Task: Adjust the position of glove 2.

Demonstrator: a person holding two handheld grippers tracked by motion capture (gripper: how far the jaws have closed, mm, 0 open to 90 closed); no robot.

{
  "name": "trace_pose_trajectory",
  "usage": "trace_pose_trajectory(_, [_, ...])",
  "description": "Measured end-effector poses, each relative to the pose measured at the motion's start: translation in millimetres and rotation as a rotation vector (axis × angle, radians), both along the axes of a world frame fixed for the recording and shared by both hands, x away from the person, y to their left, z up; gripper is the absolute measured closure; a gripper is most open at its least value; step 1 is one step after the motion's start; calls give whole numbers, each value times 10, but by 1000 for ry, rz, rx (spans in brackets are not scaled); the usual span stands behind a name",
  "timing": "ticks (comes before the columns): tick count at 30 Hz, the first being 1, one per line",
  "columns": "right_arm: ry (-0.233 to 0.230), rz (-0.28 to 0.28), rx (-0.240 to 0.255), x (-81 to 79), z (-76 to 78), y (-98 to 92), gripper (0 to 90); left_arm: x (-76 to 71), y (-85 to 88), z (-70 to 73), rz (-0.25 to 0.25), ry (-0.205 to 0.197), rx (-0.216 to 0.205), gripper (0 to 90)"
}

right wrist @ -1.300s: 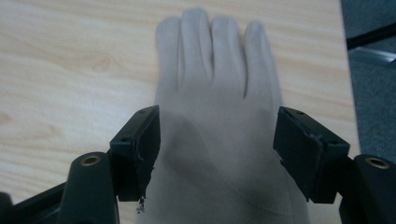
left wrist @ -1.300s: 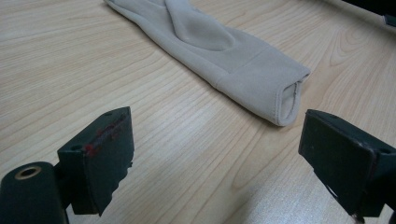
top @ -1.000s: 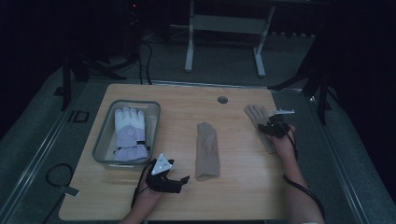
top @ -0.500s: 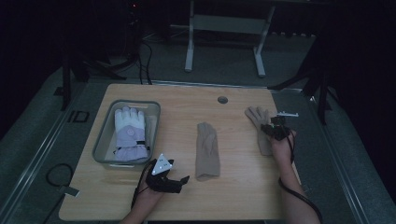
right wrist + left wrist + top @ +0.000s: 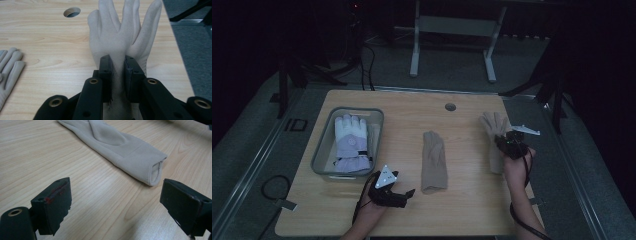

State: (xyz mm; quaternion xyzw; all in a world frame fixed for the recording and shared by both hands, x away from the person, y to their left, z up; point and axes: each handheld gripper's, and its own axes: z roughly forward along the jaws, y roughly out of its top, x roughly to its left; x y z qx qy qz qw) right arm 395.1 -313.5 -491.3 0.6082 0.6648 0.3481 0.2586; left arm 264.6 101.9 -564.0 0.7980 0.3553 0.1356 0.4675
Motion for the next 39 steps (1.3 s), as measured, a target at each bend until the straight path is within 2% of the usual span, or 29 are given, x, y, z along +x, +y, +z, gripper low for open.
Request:
trace_pose_trajectory(6, [17, -28, 0, -206, -76, -23, 778, -1, 5, 1, 0, -3, 0, 105])
trace_pose_trajectory(8, [27, -35, 28, -268, -97, -52, 777, -6, 6, 2, 1, -6, -2, 105])
trace_pose_trajectory(12, [36, -51, 27, -394, -135, -69, 773, -9, -5, 0, 2, -9, 3, 105])
trace_pose_trajectory(15, [55, -47, 12, -478, -220, -25, 766, -6, -5, 0, -1, -9, 3, 105])
trace_pose_trajectory(22, [114, -50, -30, -465, -443, 5, 722, -7, -9, 1, -8, -6, 7, 105])
trace_pose_trajectory(25, [132, -45, -31, -434, -526, 13, 669, -5, -6, 0, -6, -2, 0, 105])
trace_pose_trajectory(27, [128, -34, -40, -430, -532, 21, 591, -4, -2, 0, -5, -3, 0, 105])
trace_pose_trajectory(30, [135, -9, -35, -420, -495, 1, 514, -1, -2, 0, -7, -1, 0, 94])
trace_pose_trajectory(33, [129, 49, -21, -416, -436, -43, 459, -1, -4, -1, -10, 2, 1, 92])
trace_pose_trajectory(36, [99, 146, -42, -420, -346, -109, 428, 1, -4, -1, -11, 4, 3, 92])
trace_pose_trajectory(37, [95, 198, -40, -411, -317, -143, 427, 2, -4, -1, -12, 5, 2, 92])
trace_pose_trajectory(39, [81, 249, -89, -404, -270, -199, 437, 1, -3, -1, -11, 5, 1, 92])
